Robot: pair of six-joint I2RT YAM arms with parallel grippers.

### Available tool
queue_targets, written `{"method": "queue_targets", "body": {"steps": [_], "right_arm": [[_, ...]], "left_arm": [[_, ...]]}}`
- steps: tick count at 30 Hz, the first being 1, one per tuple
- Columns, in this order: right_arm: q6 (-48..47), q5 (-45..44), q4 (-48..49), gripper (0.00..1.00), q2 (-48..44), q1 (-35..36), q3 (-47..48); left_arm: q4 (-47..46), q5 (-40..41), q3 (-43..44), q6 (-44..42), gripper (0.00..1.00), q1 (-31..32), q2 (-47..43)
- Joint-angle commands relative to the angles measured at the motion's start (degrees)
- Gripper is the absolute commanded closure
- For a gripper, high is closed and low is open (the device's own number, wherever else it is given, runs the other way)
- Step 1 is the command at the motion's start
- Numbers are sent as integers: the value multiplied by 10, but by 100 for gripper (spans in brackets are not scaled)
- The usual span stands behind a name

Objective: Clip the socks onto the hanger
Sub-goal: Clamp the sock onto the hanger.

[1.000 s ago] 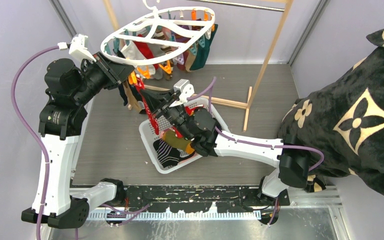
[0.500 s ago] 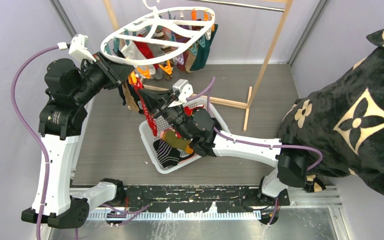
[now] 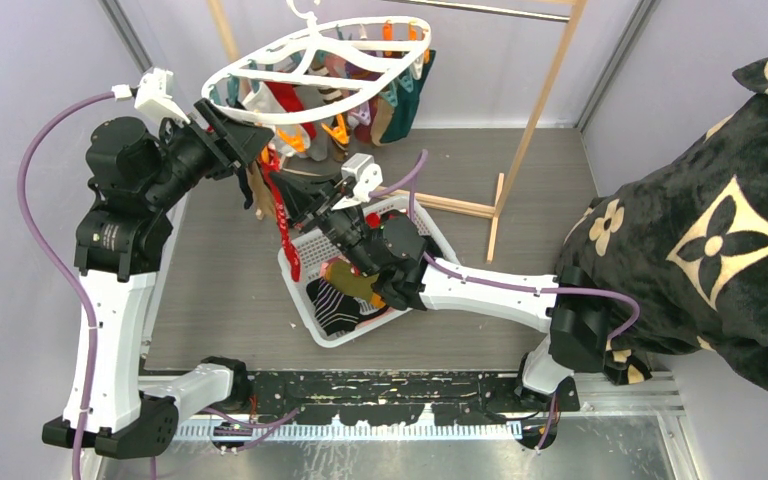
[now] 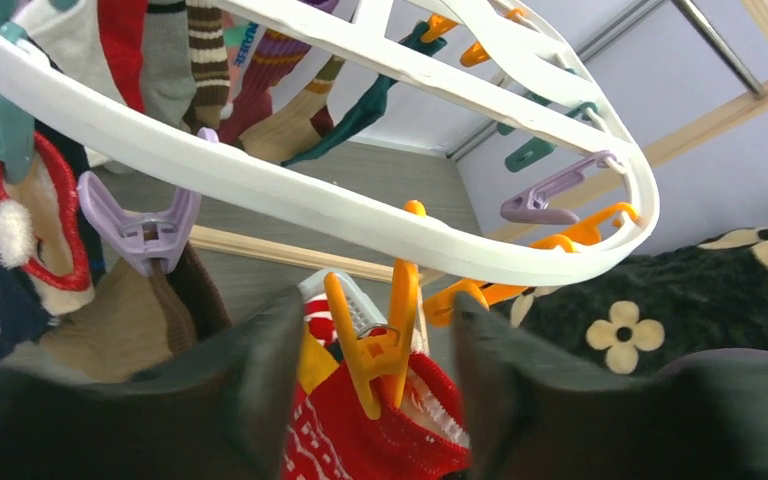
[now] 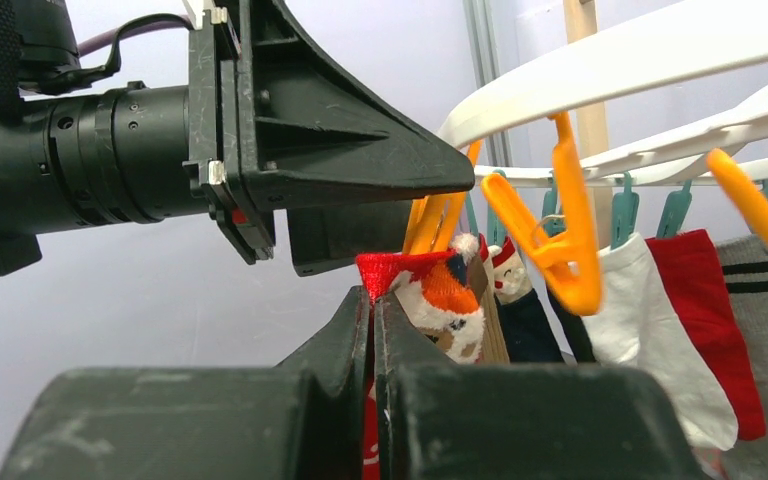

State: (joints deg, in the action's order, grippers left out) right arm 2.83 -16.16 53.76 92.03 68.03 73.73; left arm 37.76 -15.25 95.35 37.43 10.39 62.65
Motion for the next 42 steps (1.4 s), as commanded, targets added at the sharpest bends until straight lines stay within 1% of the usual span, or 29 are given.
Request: {"method": "queue_targets", "body": {"steps": [1, 2, 3, 6, 9, 12, 14, 15, 17, 20, 21, 25, 28, 29, 32, 33, 34, 36, 37, 38, 39, 40, 41, 42], "right_arm": [[-7, 6, 23, 99, -6, 3, 29], [-6, 7, 19, 99, -5, 3, 30], [-4, 7, 15, 99, -5, 3, 31], [-2, 7, 4, 98, -8, 3, 32], [-1, 5, -15, 95, -11, 3, 38], [7, 3, -33, 93, -12, 3, 46], [14, 3, -41, 92, -12, 2, 52], [17, 5, -46, 92, -11, 2, 56], [23, 9, -57, 91, -9, 1, 63], [36, 14, -70, 91, -6, 2, 75], [41, 15, -74, 91, -5, 2, 79], [56, 21, -83, 91, 3, 2, 92], [67, 23, -91, 90, 9, 2, 101], [70, 24, -91, 90, 10, 2, 102], [77, 27, -96, 90, 13, 2, 106], [77, 27, -97, 90, 13, 2, 106], [78, 27, -98, 90, 13, 2, 106], [78, 26, -98, 90, 12, 2, 106], [79, 27, -98, 90, 12, 2, 106], [80, 26, -98, 89, 11, 2, 106], [80, 26, -99, 87, 10, 2, 106], [82, 25, -100, 85, 9, 2, 106], [83, 24, -101, 83, 8, 2, 106], [86, 22, -103, 77, 6, 1, 105]], "left_arm": [[-1, 8, 27, 1, 28, 0, -11], [3, 9, 30, -1, 20, 0, -13], [9, 11, 33, -4, 17, 0, -16], [29, 9, 28, -28, 15, 0, -38], [50, 7, -5, -57, 14, 0, -80], [74, 2, -58, -81, 17, 0, -134], [78, -3, -97, -90, 21, 0, -173], [77, -13, -115, -97, 24, 0, -190], [78, -39, -145, -105, 27, 0, -218], [85, -75, -178, -123, 28, 0, -239], [83, -88, -190, -130, 27, 0, -242], [65, -140, -220, -154, 16, 0, -224], [62, -162, -217, -160, 13, 0, -191], [58, -166, -212, -162, 6, 0, -183], [42, -151, -202, -167, 5, 0, -168], [40, -140, -199, -173, 6, 0, -164], [39, -123, -195, -178, 10, 0, -162], [35, -85, -194, -193, 23, 0, -162], [31, -66, -199, -197, 31, 0, -165], [25, -46, -205, -201, 42, 0, -170], [20, -29, -212, -203, 48, 0, -173], [18, -15, -217, -204, 59, 0, -176], [17, -7, -220, -204, 67, 0, -179], [16, -5, -222, -204, 73, 0, -181]]}}
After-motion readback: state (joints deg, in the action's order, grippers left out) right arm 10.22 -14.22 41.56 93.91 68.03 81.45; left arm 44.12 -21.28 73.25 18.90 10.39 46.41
